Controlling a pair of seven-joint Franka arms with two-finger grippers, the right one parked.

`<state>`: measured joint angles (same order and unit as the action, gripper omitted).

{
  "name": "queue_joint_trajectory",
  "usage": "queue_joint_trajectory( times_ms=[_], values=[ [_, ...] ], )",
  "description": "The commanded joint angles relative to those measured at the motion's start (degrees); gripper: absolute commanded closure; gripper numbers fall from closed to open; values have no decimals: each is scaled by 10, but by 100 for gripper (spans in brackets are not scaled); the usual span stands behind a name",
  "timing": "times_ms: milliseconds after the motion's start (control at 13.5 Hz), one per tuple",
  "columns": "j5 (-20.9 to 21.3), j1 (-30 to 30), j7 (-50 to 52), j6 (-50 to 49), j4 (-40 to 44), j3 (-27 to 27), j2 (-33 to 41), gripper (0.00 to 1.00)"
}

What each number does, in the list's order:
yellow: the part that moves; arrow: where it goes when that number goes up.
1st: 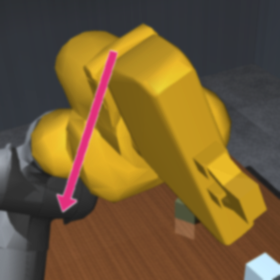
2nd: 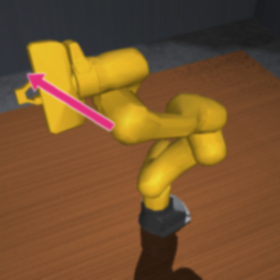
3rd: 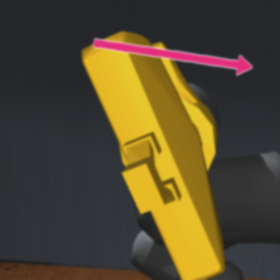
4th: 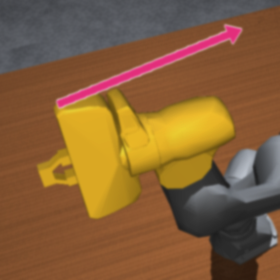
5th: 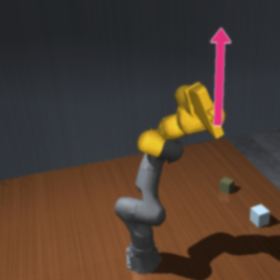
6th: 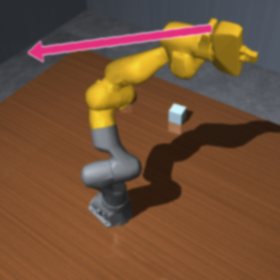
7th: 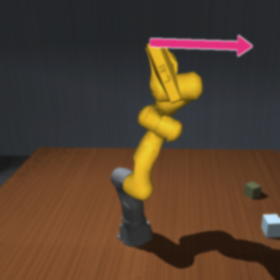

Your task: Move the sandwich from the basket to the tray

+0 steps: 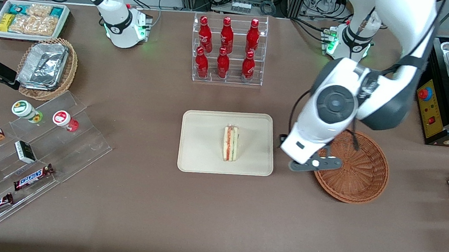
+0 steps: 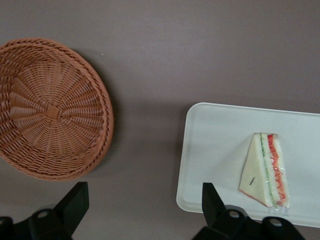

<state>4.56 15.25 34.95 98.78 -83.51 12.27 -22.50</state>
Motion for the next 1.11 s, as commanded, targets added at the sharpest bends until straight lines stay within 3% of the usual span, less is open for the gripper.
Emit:
queue_joint_trajectory(
  times_ms=[0, 296, 593, 889, 1037],
  values=[
    [-30, -64, -105, -12, -62, 7, 80, 0],
    [-52, -131, -235, -105, -61, 8, 133, 0],
    [-71, -177, -256, -162, -58, 7, 172, 0],
    [-69, -189, -291, -232, -54, -1, 212, 0],
    [-69, -181, -291, -253, -56, -33, 235, 0]
  ],
)
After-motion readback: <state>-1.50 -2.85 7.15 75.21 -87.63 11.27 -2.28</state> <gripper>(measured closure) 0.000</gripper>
